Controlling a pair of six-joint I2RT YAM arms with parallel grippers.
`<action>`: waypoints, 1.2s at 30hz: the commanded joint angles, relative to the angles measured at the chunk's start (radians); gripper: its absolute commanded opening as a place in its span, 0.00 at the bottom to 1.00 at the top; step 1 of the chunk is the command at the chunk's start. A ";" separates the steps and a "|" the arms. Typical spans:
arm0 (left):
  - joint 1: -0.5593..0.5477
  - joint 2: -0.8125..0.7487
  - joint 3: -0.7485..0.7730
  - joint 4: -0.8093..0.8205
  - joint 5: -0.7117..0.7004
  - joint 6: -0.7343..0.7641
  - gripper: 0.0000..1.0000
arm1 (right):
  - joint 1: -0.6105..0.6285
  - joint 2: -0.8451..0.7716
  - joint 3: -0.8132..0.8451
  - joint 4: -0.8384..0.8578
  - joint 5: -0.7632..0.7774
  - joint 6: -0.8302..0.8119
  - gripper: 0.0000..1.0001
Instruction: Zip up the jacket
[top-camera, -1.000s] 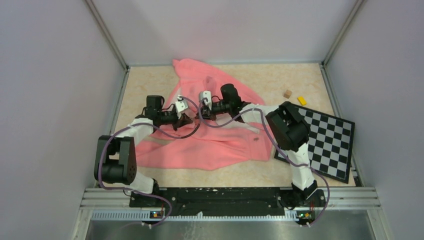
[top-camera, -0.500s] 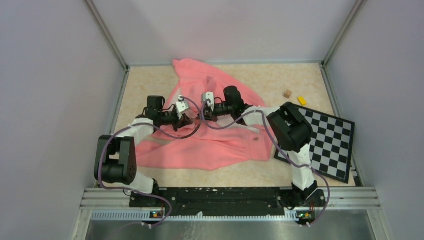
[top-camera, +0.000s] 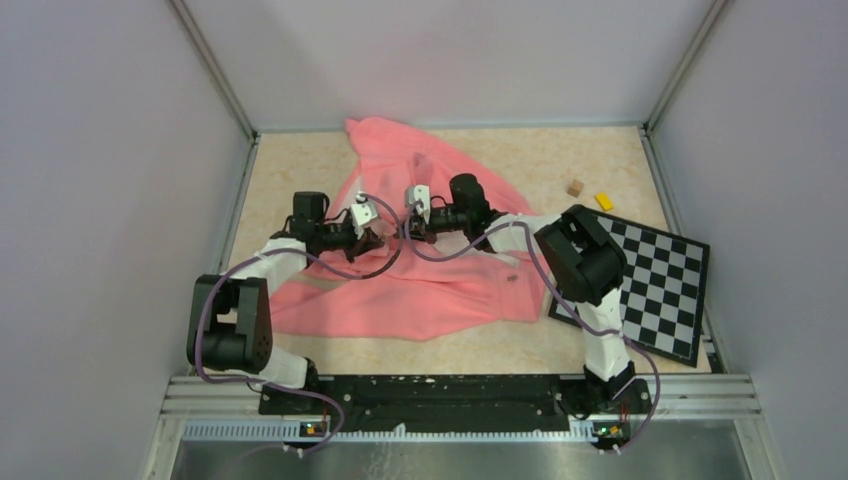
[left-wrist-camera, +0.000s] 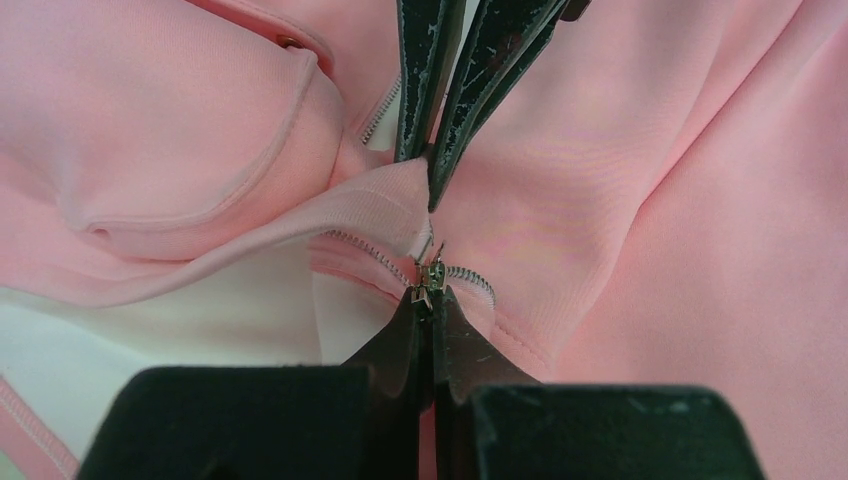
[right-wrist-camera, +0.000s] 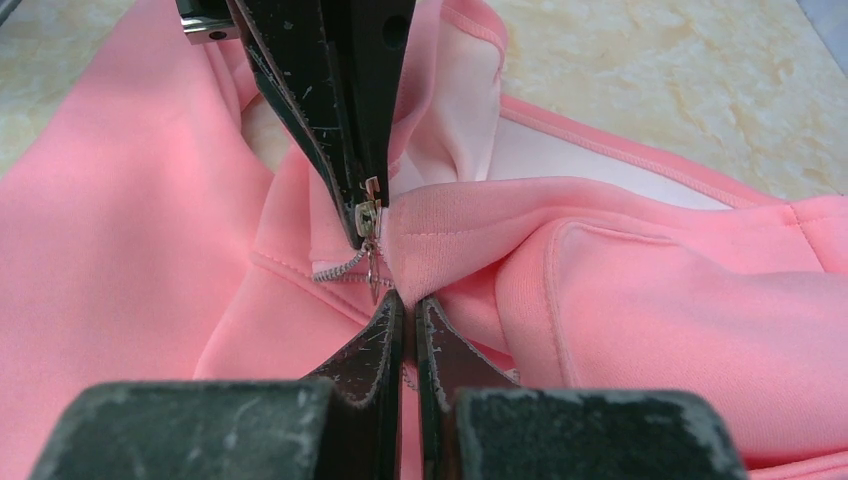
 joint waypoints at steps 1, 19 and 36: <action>-0.003 -0.030 -0.003 0.018 0.006 0.002 0.00 | -0.002 -0.053 0.000 0.021 -0.007 -0.036 0.00; 0.004 -0.008 0.014 0.008 0.026 0.006 0.00 | 0.003 -0.033 0.015 -0.038 -0.006 -0.079 0.00; 0.004 0.005 0.018 0.004 0.050 0.003 0.00 | 0.006 -0.031 0.022 -0.004 -0.012 -0.060 0.00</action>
